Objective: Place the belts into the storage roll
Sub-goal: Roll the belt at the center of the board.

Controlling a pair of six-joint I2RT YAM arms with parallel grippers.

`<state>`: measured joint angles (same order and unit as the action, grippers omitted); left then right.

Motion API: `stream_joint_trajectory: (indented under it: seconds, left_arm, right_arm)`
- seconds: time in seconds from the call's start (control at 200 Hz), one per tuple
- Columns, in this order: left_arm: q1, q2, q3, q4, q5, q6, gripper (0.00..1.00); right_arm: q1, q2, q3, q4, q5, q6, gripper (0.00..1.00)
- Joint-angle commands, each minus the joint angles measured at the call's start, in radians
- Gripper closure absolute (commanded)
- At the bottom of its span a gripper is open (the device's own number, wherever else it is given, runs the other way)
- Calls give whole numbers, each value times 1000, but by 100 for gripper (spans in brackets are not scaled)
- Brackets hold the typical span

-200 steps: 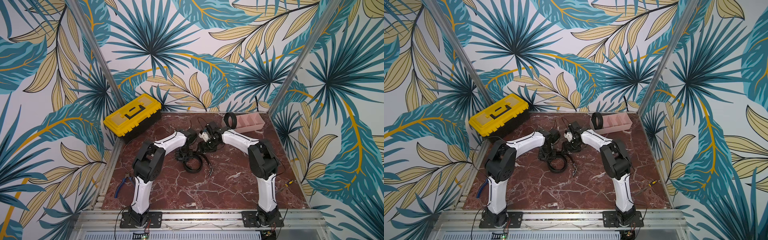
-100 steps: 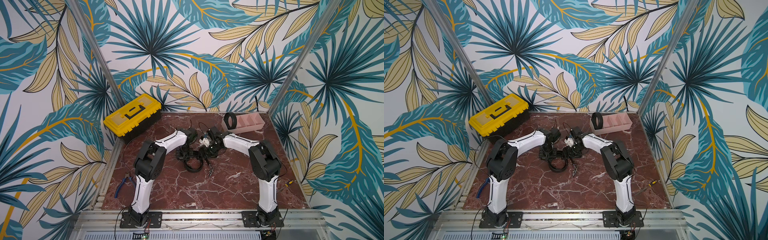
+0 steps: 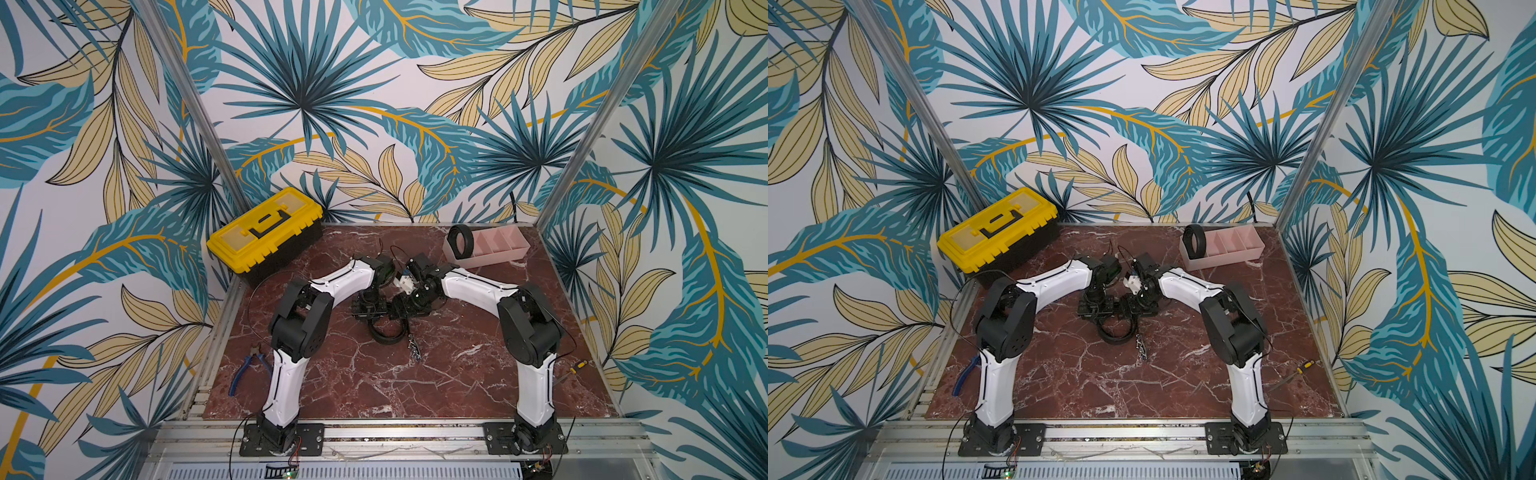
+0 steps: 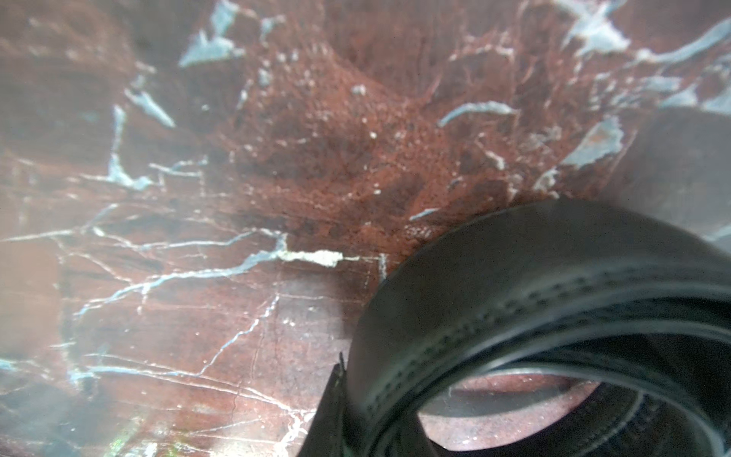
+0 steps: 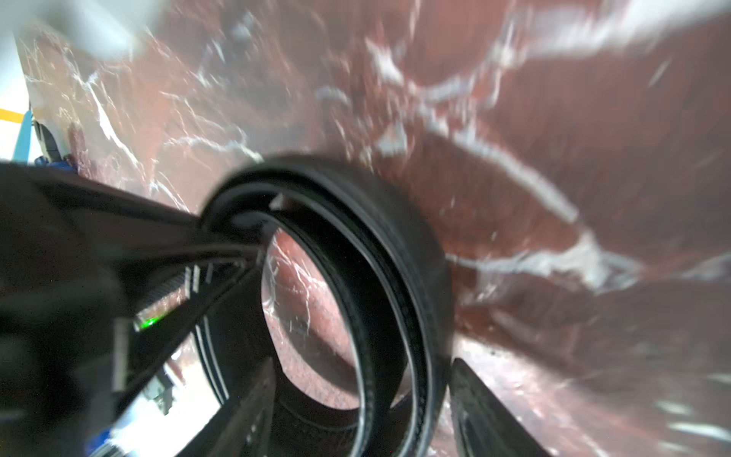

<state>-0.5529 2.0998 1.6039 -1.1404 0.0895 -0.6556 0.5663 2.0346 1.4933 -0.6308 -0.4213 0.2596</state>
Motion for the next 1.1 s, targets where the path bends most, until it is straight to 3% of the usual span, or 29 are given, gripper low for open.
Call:
stream_joint_trajectory:
  seconds: [0.0, 0.165, 0.406, 0.711, 0.826, 1.021, 1.096]
  left_arm:
    - [-1, 38, 5, 59, 16, -7, 100]
    - [-1, 45, 10, 58, 21, -11, 100]
    - [-1, 67, 31, 61, 48, -37, 100]
    - [-11, 51, 45, 64, 69, -43, 100]
    - [-30, 17, 38, 78, 47, 11, 83]
    - [-32, -33, -26, 127, 50, 140, 50]
    - [-22, -51, -59, 153, 56, 166, 44]
  right_arm:
    - [9, 50, 71, -63, 58, -89, 33]
    - [9, 119, 139, -107, 53, -138, 40]
    - [9, 114, 67, -48, 29, -86, 53]
    - [15, 75, -20, -21, 60, -4, 79]
    - [15, 70, -19, -23, 76, 3, 86]
    - [15, 63, -16, -42, 95, -34, 89]
    - [14, 60, -20, -44, 101, -45, 90]
